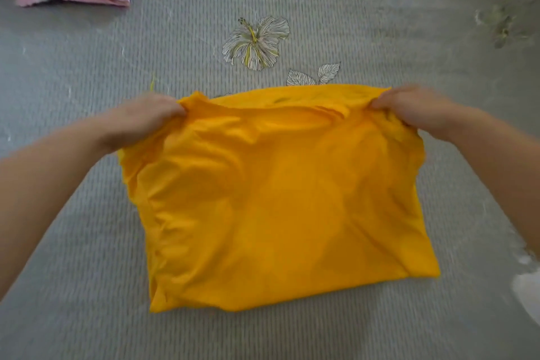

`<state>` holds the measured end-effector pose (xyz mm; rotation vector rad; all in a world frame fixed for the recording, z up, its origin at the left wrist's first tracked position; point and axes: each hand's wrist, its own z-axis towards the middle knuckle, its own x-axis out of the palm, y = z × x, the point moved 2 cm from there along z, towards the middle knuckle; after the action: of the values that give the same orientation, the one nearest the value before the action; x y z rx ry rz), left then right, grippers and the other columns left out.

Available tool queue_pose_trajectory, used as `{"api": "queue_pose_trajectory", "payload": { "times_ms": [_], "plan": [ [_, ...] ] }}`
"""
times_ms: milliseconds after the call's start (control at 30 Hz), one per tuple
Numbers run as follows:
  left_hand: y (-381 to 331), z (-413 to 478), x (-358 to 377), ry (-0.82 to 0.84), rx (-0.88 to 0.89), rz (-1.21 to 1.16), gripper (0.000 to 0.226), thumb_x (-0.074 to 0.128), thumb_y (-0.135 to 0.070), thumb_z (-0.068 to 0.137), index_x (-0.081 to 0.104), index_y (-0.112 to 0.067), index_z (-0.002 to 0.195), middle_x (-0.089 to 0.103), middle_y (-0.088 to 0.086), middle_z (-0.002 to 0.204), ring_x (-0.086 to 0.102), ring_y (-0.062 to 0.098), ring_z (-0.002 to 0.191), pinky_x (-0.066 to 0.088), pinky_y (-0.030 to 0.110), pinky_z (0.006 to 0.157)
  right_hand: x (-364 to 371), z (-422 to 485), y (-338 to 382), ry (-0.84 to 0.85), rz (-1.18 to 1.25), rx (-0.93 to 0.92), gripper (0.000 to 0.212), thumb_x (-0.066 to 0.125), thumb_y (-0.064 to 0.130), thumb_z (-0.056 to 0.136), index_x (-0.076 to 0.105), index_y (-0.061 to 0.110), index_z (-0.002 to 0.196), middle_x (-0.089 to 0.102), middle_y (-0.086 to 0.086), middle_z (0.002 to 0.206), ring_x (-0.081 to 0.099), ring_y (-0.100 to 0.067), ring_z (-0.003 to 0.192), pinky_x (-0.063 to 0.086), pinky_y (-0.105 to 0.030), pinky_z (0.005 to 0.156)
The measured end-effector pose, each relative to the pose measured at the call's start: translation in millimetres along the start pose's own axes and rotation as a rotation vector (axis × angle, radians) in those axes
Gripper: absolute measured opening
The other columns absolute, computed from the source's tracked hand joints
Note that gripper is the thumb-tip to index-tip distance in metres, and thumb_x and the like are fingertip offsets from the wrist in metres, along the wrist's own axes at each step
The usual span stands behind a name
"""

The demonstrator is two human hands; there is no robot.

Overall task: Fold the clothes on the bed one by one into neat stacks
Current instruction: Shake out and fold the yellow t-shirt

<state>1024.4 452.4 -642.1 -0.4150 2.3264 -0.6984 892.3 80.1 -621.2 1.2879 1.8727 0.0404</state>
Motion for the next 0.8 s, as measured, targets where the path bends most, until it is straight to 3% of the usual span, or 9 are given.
{"api": "queue_pose_trajectory", "payload": {
  "times_ms": [133,233,367,433,500,567,667,800],
  "plan": [
    [22,18,4,-0.192,-0.041,0.219,0.045,0.060,-0.051,0.085,0.059,-0.020,0.117,0.052,0.002,0.104,0.049,0.022,0.093,0.039,0.035,0.075,15,19,-14,-0.238,0.048,-0.119,0.023,0.059,0.041,0.091,0.060,0.019,0.086,0.054,-0.001,0.082,0.049,-0.018,0.086,0.034,-0.029,0.061],
    [30,18,9,-0.324,0.023,0.240,0.037,0.059,-0.046,0.088,0.063,-0.018,0.113,0.055,0.003,0.098,0.050,0.020,0.088,0.038,0.032,0.071,22,19,-34,-0.275,0.092,-0.140,0.023,0.073,0.032,0.082,0.061,0.020,0.098,0.056,0.000,0.085,0.051,-0.015,0.079,0.037,-0.030,0.064],
    [26,18,5,-0.540,0.150,0.091,0.027,0.053,-0.039,0.094,0.065,-0.018,0.108,0.058,0.005,0.089,0.054,0.024,0.084,0.038,0.033,0.069,13,31,-41,-0.451,0.126,-0.161,0.012,0.068,0.025,0.086,0.061,0.018,0.078,0.049,0.001,0.065,0.045,-0.010,0.060,0.035,-0.031,0.059],
    [24,18,6,-0.587,0.146,0.074,0.033,0.055,-0.042,0.093,0.062,-0.019,0.116,0.058,0.004,0.096,0.054,0.022,0.090,0.043,0.037,0.075,6,36,-41,-0.521,0.152,-0.148,0.018,0.067,0.032,0.086,0.064,0.018,0.097,0.057,-0.002,0.085,0.053,-0.014,0.077,0.042,-0.033,0.069],
    [25,14,14,-0.623,0.103,0.101,0.040,0.056,-0.041,0.092,0.055,-0.018,0.125,0.059,0.009,0.111,0.055,0.026,0.102,0.044,0.042,0.086,4,33,-44,-0.546,0.103,-0.121,0.046,0.069,0.037,0.085,0.055,0.016,0.123,0.054,-0.004,0.112,0.052,-0.017,0.100,0.045,-0.034,0.083],
    [32,-2,30,-0.700,0.008,0.086,0.048,0.058,-0.039,0.091,0.048,-0.014,0.131,0.053,0.016,0.126,0.047,0.033,0.118,0.038,0.048,0.097,10,19,-53,-0.564,0.064,-0.109,0.055,0.068,0.037,0.086,0.047,0.012,0.131,0.048,-0.008,0.129,0.048,-0.023,0.116,0.043,-0.039,0.096],
    [47,-48,74,-0.811,-0.161,-0.030,0.056,0.060,-0.037,0.090,0.043,-0.008,0.135,0.046,0.021,0.134,0.039,0.037,0.125,0.031,0.047,0.102,33,-21,-80,-0.545,0.126,-0.070,0.055,0.064,0.034,0.089,0.043,0.009,0.134,0.043,-0.011,0.136,0.043,-0.026,0.125,0.039,-0.043,0.103],
    [68,-118,134,-0.871,-0.343,-0.308,0.059,0.057,-0.037,0.093,0.037,-0.006,0.139,0.045,0.019,0.135,0.045,0.032,0.123,0.038,0.046,0.102,64,-83,-125,-0.533,0.226,0.012,0.048,0.063,0.028,0.091,0.045,0.006,0.130,0.044,-0.010,0.127,0.044,-0.021,0.114,0.035,-0.028,0.089]
  ]
}}
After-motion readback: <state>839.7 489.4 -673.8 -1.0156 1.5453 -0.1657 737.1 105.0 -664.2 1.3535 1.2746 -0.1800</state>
